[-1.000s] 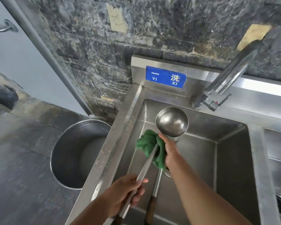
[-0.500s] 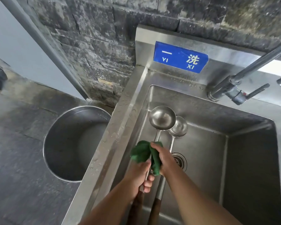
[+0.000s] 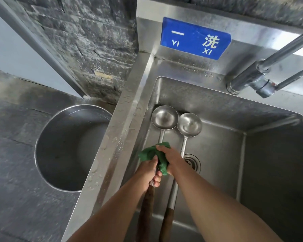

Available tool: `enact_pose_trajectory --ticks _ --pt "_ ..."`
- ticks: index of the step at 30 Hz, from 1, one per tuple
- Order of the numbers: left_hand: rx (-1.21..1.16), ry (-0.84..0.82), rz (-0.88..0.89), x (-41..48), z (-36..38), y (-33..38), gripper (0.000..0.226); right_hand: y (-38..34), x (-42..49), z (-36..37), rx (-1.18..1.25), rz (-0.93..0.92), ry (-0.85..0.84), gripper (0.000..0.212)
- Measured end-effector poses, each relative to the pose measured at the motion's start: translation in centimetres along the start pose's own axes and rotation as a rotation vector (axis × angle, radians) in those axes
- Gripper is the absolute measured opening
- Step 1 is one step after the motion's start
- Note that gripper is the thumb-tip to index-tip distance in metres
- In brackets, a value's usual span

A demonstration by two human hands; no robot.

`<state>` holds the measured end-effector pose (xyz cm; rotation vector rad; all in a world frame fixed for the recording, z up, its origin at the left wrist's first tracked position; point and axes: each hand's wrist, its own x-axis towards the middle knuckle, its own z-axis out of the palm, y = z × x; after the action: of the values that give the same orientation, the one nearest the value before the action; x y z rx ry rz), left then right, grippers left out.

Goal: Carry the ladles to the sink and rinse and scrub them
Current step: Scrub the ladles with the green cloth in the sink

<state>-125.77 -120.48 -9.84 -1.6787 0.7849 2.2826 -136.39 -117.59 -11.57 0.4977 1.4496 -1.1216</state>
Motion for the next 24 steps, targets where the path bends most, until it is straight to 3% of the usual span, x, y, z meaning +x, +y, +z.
enact_pose_trajectory --ticks 7,13,19,22,24 --pt "0.166 0.138 0.11 1.5 -0.5 -0.9 0.054 1.3 0.3 -0.6 -0.125 -0.074 0.037 0.013" --pt "0.404 0.273 0.212 2.0 -1.7 -2.0 0.015 2.6 -0.5 -1.8 -0.148 -0.101 0.044 0.019" --pt "0.516 0.348 0.317 2.7 -1.6 -1.9 0.005 3.3 -1.1 -2.5 -0.099 -0.099 0.011 0.036" --pt "0.805 0.473 0.45 2.3 -1.2 -1.9 0.015 3.2 -1.8 -3.3 -0.078 -0.164 0.011 0.033" --pt "1.078 0.575 0.655 1.7 -0.7 -2.2 0.024 2.9 -2.7 -4.7 -0.062 -0.216 0.029 0.028"
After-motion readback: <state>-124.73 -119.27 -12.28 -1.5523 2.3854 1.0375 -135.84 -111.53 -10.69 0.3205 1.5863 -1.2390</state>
